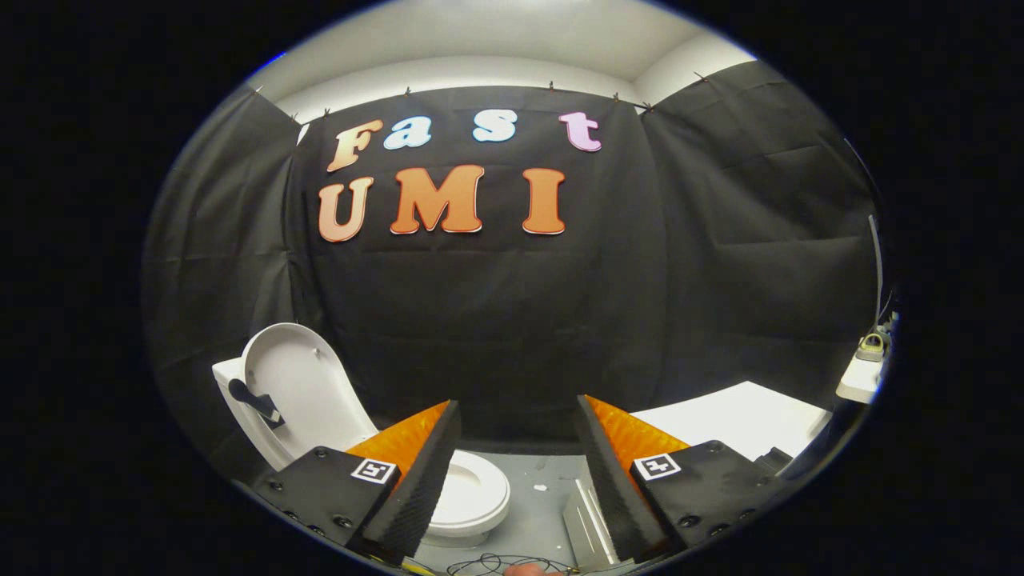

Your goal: Open the toilet lid.

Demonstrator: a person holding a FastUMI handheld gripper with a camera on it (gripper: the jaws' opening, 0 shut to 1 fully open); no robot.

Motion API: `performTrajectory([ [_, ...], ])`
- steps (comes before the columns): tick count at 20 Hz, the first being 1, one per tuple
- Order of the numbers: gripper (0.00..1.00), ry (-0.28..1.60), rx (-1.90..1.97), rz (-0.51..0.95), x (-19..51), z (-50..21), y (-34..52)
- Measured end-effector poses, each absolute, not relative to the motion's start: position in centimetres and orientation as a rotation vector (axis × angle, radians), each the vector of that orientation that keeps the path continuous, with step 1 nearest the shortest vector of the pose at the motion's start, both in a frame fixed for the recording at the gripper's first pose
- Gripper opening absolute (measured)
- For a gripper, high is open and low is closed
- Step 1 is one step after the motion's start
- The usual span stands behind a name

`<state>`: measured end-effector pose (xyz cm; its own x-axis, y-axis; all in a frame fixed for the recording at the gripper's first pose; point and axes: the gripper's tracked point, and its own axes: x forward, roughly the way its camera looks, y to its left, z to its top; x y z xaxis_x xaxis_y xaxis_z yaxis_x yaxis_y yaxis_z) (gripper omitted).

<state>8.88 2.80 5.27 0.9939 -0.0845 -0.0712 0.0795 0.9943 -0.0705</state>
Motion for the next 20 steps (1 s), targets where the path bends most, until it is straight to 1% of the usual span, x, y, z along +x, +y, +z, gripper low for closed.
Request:
performTrajectory([
  [4, 0.92, 0.011, -0.097, -0.156, 5.7, 4.8, -0.7],
  [11, 0.92, 0.023, -0.092, -0.149, 4.3, 3.8, -1.5],
  [20, 0.92, 0.005, -0.088, -0.182, 2.8, 3.0, -2.3],
])
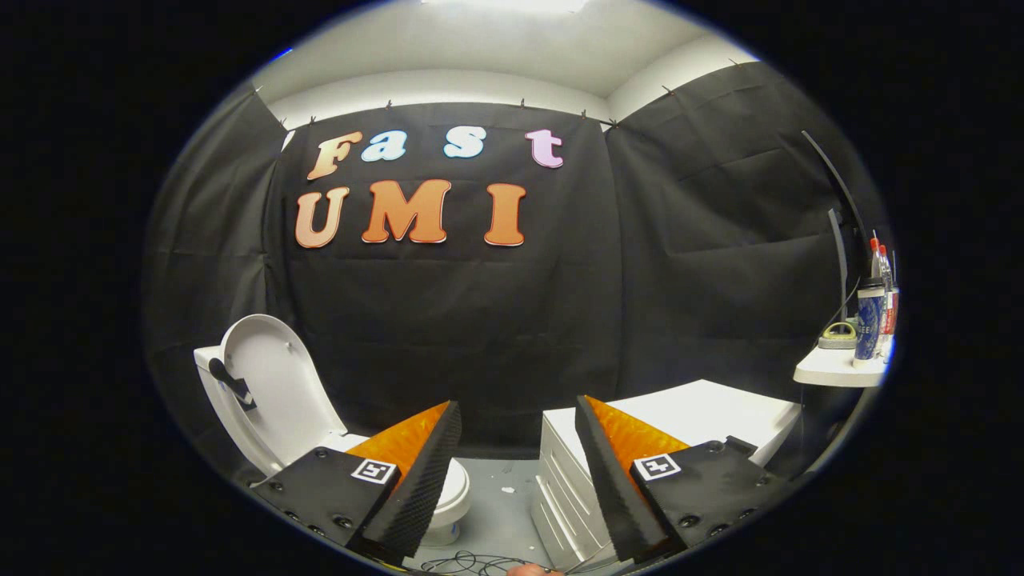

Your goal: Open the toilet lid.

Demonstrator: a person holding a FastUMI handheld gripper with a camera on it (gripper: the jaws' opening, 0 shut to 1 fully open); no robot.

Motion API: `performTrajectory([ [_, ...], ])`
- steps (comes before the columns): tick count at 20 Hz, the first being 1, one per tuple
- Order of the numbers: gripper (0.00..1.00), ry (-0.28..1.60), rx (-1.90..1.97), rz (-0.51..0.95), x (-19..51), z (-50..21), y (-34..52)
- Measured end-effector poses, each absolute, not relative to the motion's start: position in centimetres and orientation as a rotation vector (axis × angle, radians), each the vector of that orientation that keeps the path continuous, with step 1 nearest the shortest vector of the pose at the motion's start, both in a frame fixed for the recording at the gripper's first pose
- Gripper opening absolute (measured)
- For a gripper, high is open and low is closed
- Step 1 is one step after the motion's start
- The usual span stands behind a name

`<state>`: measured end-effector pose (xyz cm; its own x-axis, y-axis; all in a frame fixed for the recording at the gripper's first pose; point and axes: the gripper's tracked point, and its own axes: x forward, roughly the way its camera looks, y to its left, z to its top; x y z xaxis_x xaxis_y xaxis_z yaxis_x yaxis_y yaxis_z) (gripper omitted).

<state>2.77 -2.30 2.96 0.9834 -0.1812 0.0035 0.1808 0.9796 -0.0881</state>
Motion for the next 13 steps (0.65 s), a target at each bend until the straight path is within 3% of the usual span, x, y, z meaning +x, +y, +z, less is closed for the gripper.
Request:
performTrajectory([
  [13, 0.92, 0.035, -0.050, -0.296, 2.7, -0.3, -6.8],
])
